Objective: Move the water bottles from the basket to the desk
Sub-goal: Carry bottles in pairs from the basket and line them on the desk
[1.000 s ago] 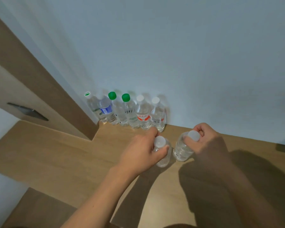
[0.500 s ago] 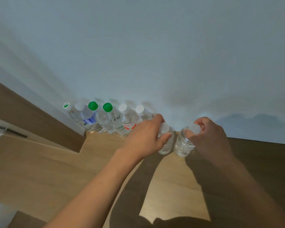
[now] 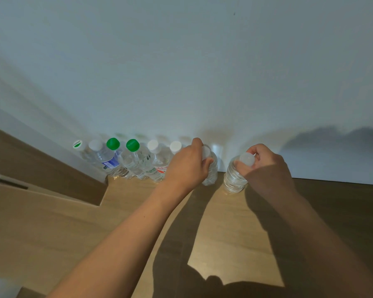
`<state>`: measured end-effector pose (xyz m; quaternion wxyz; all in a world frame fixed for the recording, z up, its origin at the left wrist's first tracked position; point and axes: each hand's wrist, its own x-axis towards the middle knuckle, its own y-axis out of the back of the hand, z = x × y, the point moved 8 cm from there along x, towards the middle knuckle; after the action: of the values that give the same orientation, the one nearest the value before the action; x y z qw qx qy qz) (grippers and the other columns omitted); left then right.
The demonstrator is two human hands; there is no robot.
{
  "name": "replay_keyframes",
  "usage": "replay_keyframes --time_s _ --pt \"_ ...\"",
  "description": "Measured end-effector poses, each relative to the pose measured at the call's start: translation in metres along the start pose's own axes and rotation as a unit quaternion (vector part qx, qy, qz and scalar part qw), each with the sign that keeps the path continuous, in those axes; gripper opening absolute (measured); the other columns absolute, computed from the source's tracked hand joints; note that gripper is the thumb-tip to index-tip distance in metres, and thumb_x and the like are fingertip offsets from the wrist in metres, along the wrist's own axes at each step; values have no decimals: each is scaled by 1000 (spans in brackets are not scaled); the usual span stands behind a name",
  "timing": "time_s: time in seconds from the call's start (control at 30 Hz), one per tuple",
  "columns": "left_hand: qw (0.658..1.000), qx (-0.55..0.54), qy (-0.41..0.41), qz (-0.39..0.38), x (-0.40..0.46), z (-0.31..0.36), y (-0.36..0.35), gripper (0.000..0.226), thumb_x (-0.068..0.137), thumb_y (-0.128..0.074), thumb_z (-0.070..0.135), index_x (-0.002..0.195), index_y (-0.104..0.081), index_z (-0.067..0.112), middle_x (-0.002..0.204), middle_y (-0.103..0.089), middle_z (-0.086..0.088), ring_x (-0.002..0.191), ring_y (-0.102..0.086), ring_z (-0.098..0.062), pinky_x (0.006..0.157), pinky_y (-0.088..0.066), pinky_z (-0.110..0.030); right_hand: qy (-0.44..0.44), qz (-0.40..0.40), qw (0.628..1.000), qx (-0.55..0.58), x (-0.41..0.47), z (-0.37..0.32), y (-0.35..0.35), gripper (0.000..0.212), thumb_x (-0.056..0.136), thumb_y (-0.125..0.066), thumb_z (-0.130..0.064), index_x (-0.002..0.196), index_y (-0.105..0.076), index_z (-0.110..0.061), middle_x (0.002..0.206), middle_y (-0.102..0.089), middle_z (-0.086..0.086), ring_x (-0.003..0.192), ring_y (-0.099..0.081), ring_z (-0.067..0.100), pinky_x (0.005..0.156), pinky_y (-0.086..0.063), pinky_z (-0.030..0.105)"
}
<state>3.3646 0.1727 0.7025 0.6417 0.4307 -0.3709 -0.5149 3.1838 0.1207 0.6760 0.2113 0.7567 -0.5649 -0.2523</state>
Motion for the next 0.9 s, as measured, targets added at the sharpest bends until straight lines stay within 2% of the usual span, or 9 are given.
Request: replay_keyframes --time_s 0.13,0.27,0.4,0.6,0.77,0.83,0.9 --pt "1000 3 0 0 0 -3 -3 30 95 -57 28 112 -45 6 97 -64 -14 89 -61 -35 61 -30 -33 5 -4 1000 8 5 -3 -5 21 80 -72 -36 89 -57 -24 70 -61 -5 70 -59 20 65 -47 33" --pt "1000 4 5 -7 0 -5 -8 31 96 -56 29 114 -44 7 100 -64 -13 90 -60 -34 62 -31 -33 7 2 1000 2 9 -6 -9 20 80 -72 -35 87 -57 -24 67 -60 -7 68 -58 16 61 -41 28" --pt "1000 0 4 -5 2 -7 -7 30 96 -56 27 115 -45 7 100 -63 -13 91 -59 -33 63 -30 -33 14 4 1000 -2 12 -9 -14 20 81 -71 -36 88 -57 -24 69 -61 -7 69 -59 16 61 -42 29" --pt "1000 3 14 -2 9 -15 -9 28 96 -54 27 117 -45 10 101 -62 -11 90 -60 -33 67 -46 -40 25 10 1000 -14 17 -10 -24 20 82 -69 -35 94 -57 -25 77 -63 -7 78 -59 25 69 -46 32" --pt "1000 -8 21 17 6 -15 -11 29 96 -54 24 118 -43 10 104 -60 -10 89 -59 -34 64 -43 -39 50 24 998 -39 17 -13 -33 24 87 -69 -33 102 -54 -22 70 -51 -12 76 -53 23 67 -36 28" --pt "998 -31 32 33 4 -17 -10 29 95 -56 23 117 -42 10 103 -61 -9 87 -60 -34 61 -37 -36 67 27 996 -51 17 -17 -37 28 88 -69 -31 109 -56 -17 76 -52 -8 75 -50 21 67 -33 27" --pt "997 -55 42 41 2 -18 -10 29 94 -57 21 116 -42 10 101 -61 -8 85 -60 -33 60 -38 -36 71 27 995 -57 17 -19 -40 32 90 -68 -31 114 -55 -15 86 -53 -5 77 -47 18 67 -31 26"
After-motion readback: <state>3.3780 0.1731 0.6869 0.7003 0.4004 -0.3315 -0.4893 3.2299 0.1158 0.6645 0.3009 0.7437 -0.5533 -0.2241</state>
